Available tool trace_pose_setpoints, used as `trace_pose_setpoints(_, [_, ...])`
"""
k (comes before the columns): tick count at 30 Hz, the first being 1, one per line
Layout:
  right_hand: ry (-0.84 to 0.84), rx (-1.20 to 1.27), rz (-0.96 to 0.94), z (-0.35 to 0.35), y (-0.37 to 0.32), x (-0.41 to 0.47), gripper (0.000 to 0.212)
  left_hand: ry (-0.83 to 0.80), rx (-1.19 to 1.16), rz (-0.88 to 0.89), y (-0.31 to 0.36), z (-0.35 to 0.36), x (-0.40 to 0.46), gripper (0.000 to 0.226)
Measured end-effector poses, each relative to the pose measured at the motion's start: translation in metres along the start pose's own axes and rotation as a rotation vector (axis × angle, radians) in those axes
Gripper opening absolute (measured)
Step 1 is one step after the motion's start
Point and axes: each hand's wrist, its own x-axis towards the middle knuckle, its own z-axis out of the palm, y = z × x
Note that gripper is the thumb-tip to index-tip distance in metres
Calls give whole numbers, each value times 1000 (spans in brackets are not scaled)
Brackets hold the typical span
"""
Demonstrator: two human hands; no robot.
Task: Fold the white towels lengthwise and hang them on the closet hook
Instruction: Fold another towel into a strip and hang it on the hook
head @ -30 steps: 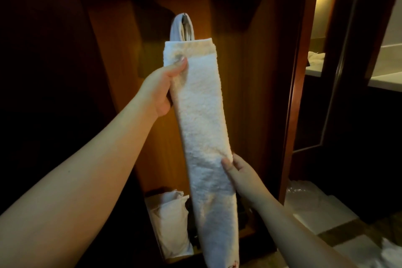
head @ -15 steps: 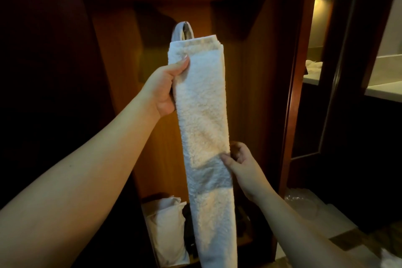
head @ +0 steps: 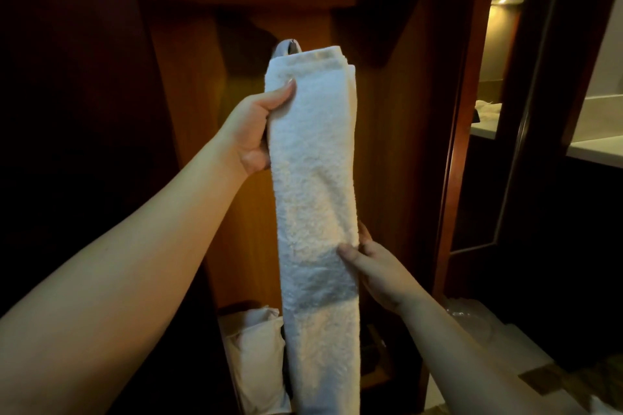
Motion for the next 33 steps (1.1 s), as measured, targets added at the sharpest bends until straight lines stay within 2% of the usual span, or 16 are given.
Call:
trace_pose_setpoints(4, [-95,57,53,-5,-2,5,59,-54,-54,-37,1,-1,-5,47])
trace_pose_setpoints(6, [-133,33,83,-6,-4,5,58,-69,-90,-38,1,-2,-5,48])
trace_pose_setpoints(8, [-128,15,84,-5,-6,5,49,-69,-108,-30,3,-2,-6,47])
trace_pose_setpoints(10, [-96,38,72,-4,-5,4,37,-50,-87,-9,4,-3,-7,45])
trace_pose_setpoints(12, [-69,76,59,-3,-3,1,35,-13,-35,24,5,-3,-6,42])
trace_pose_setpoints(16, [68,101,26,4,1,-8,50,108,60,55,5,-4,-1,37])
trace_pose_setpoints(19, [190,-38,-28,10,2,-13,64,219,75,44,4,-8,4,36])
trace_pose_setpoints(23, [260,-227,-165,12,-4,-14,44,273,60,25,4,-16,9,34])
trace_pose_setpoints(24, [250,-233,-181,10,-7,-13,48,282,60,23,4,-18,10,33])
trace_pose_setpoints(25, [229,-233,-175,6,-9,-10,65,290,59,20,3,-19,11,31])
trace_pose_setpoints(27, [128,-168,-67,-3,-14,-6,101,305,59,7,2,-21,13,28])
trace_pose_setpoints(28, [51,-105,33,-8,-18,-6,111,310,64,-6,1,-21,14,27])
trace_pose_setpoints(30, [-124,-36,234,-18,-26,-8,110,324,77,-54,-4,-21,18,24])
trace_pose_setpoints(33, [-312,-87,348,-28,-34,-9,97,383,102,-151,-15,-17,25,22])
